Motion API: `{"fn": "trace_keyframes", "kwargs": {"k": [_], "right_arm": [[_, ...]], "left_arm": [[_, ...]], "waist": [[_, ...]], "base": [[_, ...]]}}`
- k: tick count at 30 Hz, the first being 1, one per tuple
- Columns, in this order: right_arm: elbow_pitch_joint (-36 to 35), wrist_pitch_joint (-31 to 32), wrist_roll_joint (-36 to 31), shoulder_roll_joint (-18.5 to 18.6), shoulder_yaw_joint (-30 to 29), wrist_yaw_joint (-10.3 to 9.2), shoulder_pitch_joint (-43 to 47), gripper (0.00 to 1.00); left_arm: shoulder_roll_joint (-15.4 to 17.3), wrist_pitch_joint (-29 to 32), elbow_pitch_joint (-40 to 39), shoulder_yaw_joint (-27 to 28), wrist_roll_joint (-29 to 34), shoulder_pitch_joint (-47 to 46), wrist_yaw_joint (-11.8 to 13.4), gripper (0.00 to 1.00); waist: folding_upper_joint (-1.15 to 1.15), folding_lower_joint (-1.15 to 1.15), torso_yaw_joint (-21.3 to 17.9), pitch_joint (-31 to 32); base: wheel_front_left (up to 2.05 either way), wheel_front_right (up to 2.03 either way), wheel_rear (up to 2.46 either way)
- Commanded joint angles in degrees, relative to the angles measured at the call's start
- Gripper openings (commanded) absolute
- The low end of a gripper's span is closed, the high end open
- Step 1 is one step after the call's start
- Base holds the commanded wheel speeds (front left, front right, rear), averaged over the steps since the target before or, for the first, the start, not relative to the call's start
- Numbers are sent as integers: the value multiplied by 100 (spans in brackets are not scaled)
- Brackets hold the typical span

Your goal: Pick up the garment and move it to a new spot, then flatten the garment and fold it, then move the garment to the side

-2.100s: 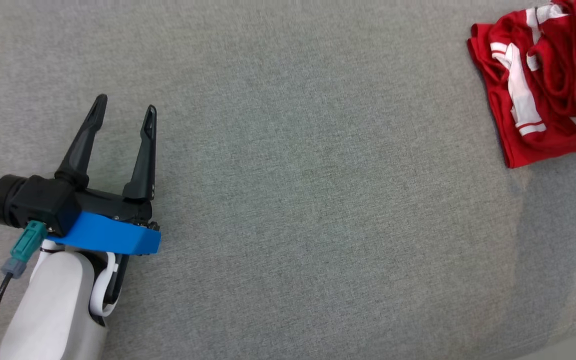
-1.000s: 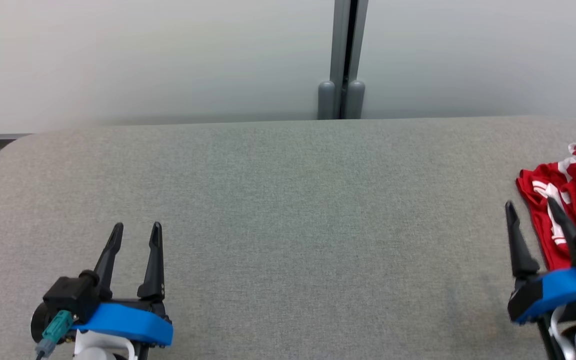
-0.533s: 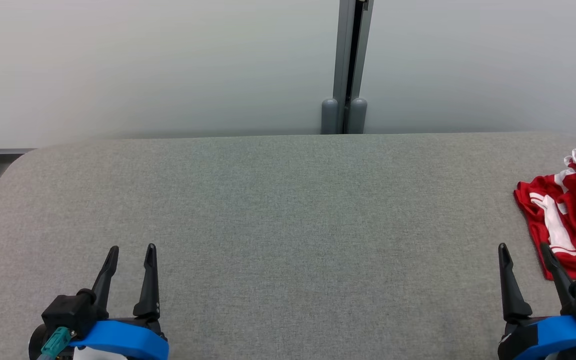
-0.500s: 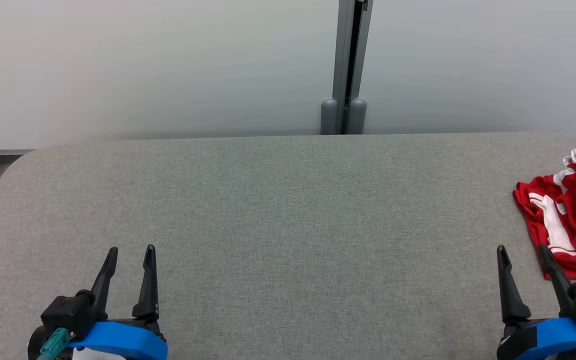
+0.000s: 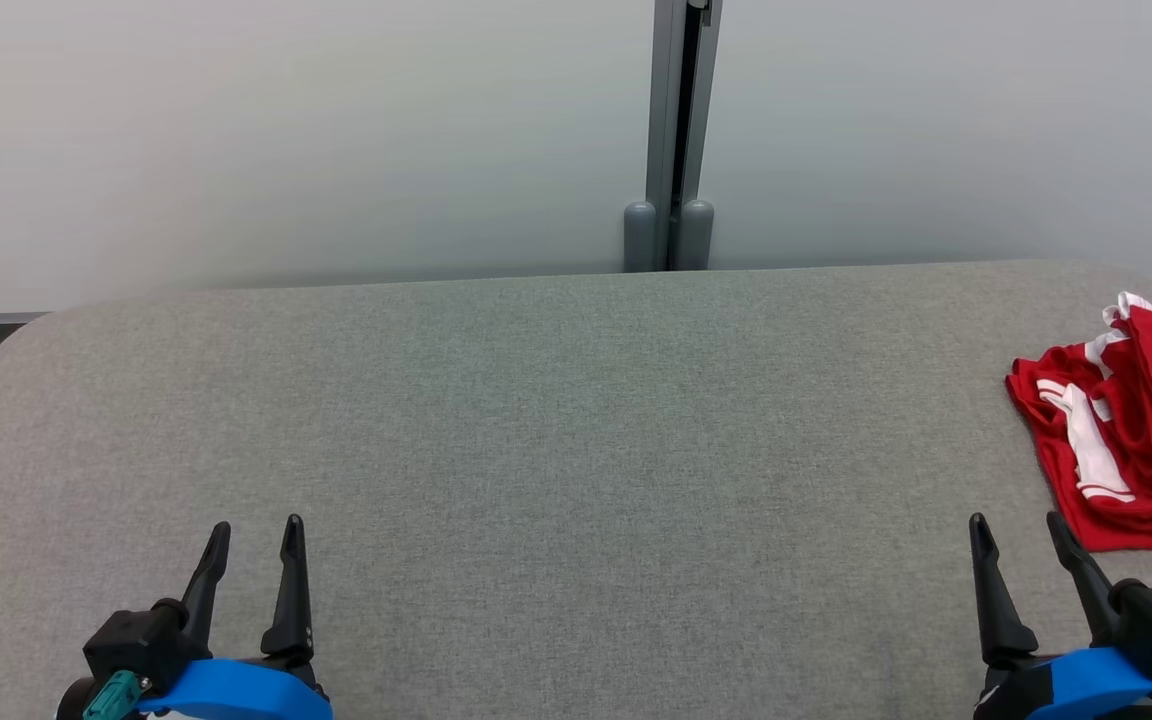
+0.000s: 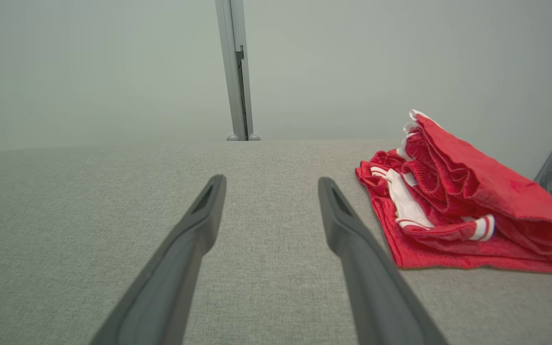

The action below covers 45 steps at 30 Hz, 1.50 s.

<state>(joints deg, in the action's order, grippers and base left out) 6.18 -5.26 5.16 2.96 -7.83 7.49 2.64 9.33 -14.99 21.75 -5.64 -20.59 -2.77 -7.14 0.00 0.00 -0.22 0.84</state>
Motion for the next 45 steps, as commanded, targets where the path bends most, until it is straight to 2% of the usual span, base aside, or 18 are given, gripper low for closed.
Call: {"fn": "trace_keyframes", "kwargs": {"k": [1, 28, 29, 35, 45], "right_arm": [[66, -67, 12, -10, 19, 0, -62, 100], [394, -131, 143, -11, 213, 0, -103, 100], [392, -112, 110, -1, 208, 0, -97, 0], [705, -56, 169, -40, 201, 0, 5, 0], [722, 124, 1337, -35, 179, 0, -133, 0]], "left_arm": [[1, -25, 23, 48, 20, -55, -39, 100], [56, -25, 96, -97, -106, -51, -37, 100], [27, 1, 76, -87, -86, -1, -24, 0], [-99, 50, 309, -80, -172, 207, -24, 0], [-171, 341, 159, 105, -1126, 120, -26, 0]], "waist": [[0, 0, -16, -5], [0, 0, -39, -3], [0, 0, -39, -3], [0, 0, -39, -3], [0, 0, -34, -11]], "base": [[0, 0, 0], [0, 0, 0], [0, 0, 0], [0, 0, 0], [0, 0, 0]]}}
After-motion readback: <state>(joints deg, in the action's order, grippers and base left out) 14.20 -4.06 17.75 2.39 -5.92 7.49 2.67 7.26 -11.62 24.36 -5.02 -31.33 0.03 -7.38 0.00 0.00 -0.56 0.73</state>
